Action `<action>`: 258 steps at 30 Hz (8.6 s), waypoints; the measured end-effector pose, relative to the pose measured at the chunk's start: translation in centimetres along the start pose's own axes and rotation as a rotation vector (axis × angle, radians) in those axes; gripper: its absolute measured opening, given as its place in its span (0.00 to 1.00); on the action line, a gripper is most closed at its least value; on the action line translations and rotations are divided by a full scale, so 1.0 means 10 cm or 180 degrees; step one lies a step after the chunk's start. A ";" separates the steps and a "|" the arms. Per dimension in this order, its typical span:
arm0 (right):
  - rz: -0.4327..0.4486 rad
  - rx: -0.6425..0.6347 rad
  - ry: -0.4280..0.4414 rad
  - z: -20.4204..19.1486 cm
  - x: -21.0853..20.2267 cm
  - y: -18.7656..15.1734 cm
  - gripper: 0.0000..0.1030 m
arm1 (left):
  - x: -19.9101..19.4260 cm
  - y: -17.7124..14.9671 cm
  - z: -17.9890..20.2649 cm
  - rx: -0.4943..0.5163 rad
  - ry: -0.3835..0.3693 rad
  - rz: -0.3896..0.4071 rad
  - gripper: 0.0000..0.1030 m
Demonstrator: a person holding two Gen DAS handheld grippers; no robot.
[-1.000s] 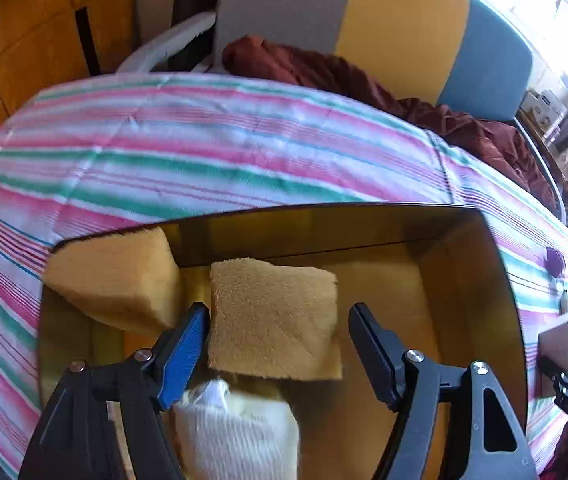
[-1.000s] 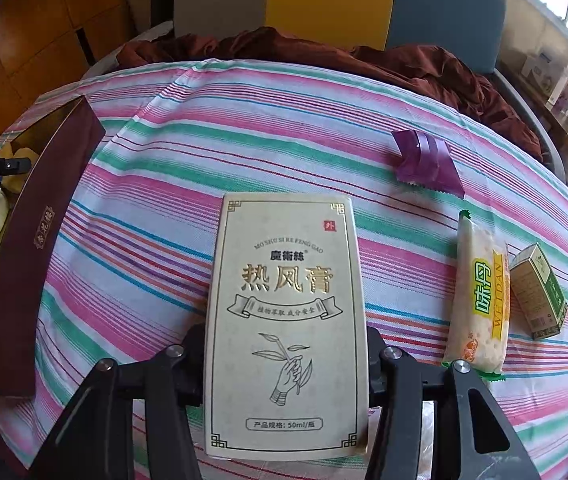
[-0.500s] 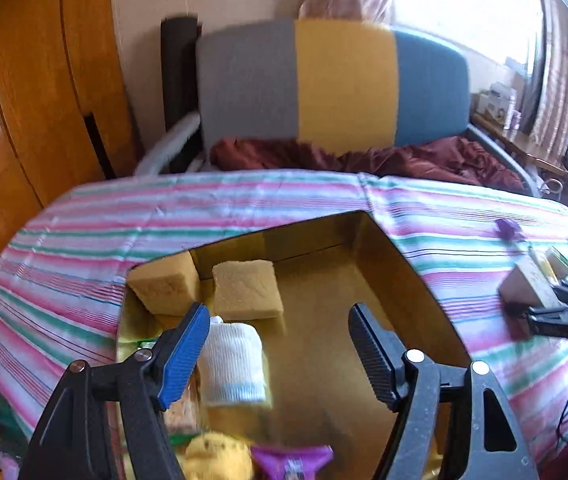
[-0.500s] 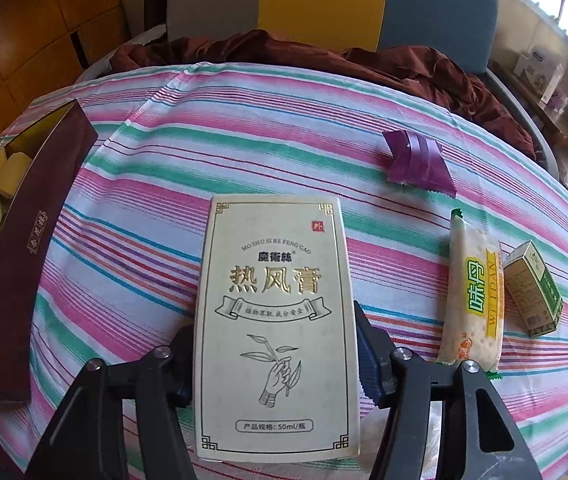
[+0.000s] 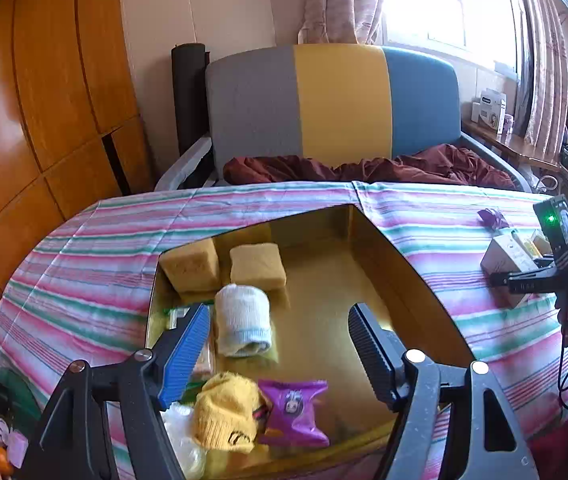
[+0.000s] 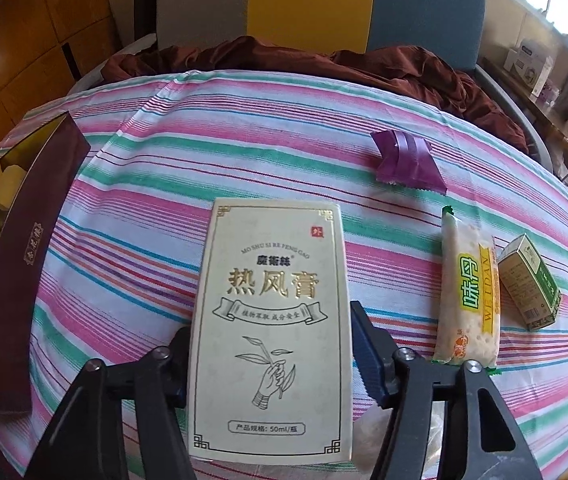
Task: Organize objects
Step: 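Carry the white box into the gold tray and open the right gripper, then move both grippers back toward the remaining items, then grasp the clear plastic bag with the left gripper while the right grasps the WEIDAN cracker packet, then carry the plastic bag into the gold tray and open the left gripper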
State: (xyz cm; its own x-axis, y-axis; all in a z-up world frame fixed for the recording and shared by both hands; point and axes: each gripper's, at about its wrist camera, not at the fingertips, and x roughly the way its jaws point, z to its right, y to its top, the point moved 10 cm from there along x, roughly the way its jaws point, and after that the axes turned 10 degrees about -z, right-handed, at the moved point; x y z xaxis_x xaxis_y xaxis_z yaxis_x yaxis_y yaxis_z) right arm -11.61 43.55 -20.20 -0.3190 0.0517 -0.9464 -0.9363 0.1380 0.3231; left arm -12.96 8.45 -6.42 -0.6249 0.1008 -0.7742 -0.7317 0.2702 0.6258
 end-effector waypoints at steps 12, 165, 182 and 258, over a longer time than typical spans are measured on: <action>-0.0042 0.0061 -0.0040 -0.04 0.00 -0.02 0.51 | 0.07 -0.30 -0.10 -0.0128 -0.0142 -0.0176 0.71; 0.0653 0.2843 0.0616 1.81 -0.87 -0.63 0.90 | 0.80 -0.41 2.88 0.0959 -0.1577 -0.0730 0.35; 0.0103 0.1867 0.0186 1.32 -0.48 -0.49 0.82 | 0.72 -0.55 2.83 0.1063 -0.1532 -0.0320 0.35; -0.0077 0.0037 -0.0188 0.13 -0.09 -0.31 0.49 | -0.08 -0.05 1.36 0.0397 -0.0815 -0.0007 0.35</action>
State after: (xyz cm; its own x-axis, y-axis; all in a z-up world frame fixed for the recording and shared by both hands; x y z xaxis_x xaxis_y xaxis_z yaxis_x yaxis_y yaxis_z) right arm -8.25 44.38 -20.33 -0.2867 0.1064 -0.9521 -0.9417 0.1515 0.3005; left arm -8.37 21.27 -7.43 -0.5227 0.3343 -0.7842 -0.6839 0.3848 0.6199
